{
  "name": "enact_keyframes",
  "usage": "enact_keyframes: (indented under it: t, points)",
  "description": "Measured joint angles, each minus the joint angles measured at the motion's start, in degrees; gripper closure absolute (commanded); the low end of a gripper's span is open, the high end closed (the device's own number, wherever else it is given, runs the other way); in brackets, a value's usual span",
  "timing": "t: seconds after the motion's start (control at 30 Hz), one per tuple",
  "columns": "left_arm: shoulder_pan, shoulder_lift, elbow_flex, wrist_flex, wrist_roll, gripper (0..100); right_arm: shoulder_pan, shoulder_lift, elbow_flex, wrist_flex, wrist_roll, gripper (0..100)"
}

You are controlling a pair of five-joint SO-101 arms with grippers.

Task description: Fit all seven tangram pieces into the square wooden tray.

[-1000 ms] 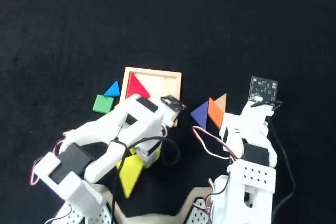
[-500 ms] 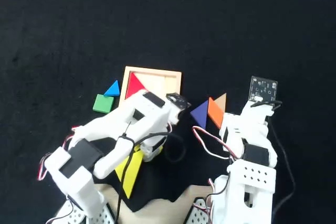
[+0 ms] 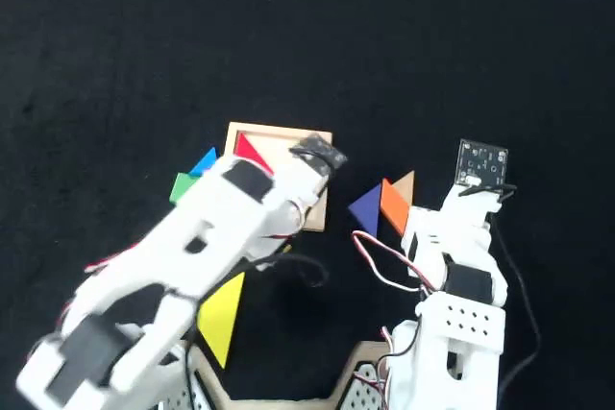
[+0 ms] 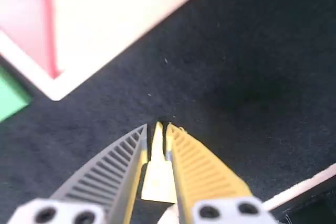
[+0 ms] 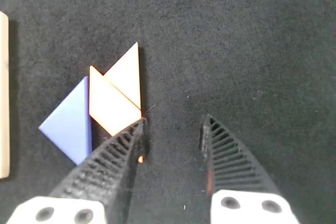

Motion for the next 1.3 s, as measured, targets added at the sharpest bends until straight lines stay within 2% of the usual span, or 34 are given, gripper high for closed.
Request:
enact_keyframes:
  t: [0.1,0.2,0.3,0.33,0.47,0.53,0.73,0.87,1.0,1.17,1.3]
  points:
    - [-3.52,-9.41,3.6,0.62,-4.57,93,0.0,0.0,0.0,0.0,0.0,83.2]
    - [-9.76,-18.29,7.91,4.57,-12.04,91,0.0,0.0,0.0,0.0,0.0,83.2]
    - [-16.62,-25.58,11.6,9.85,-19.43,81,0.0,0.0,0.0,0.0,0.0,83.2]
    - [-19.08,-27.25,12.66,11.08,-19.43,78,0.0,0.0,0.0,0.0,0.0,83.2]
    - [-29.89,-29.19,14.42,12.48,-19.96,78,0.0,0.0,0.0,0.0,0.0,83.2]
    - [-32.35,-27.69,14.42,12.48,-22.33,78,0.0,0.0,0.0,0.0,0.0,83.2]
    - [-31.47,-13.36,14.42,12.22,-30.51,79,0.0,0.0,0.0,0.0,0.0,83.2]
    - [-31.38,-0.79,11.78,13.8,-41.05,85,0.0,0.0,0.0,0.0,0.0,83.2]
    - [-31.3,2.73,11.25,14.15,-50.55,82,0.0,0.0,0.0,0.0,0.0,83.2]
    - [-30.95,2.73,14.51,5.71,-53.27,80,0.0,0.0,0.0,0.0,0.0,83.2]
    - [-25.76,2.73,18.73,2.81,-54.51,85,0.0,0.0,0.0,0.0,0.0,83.2]
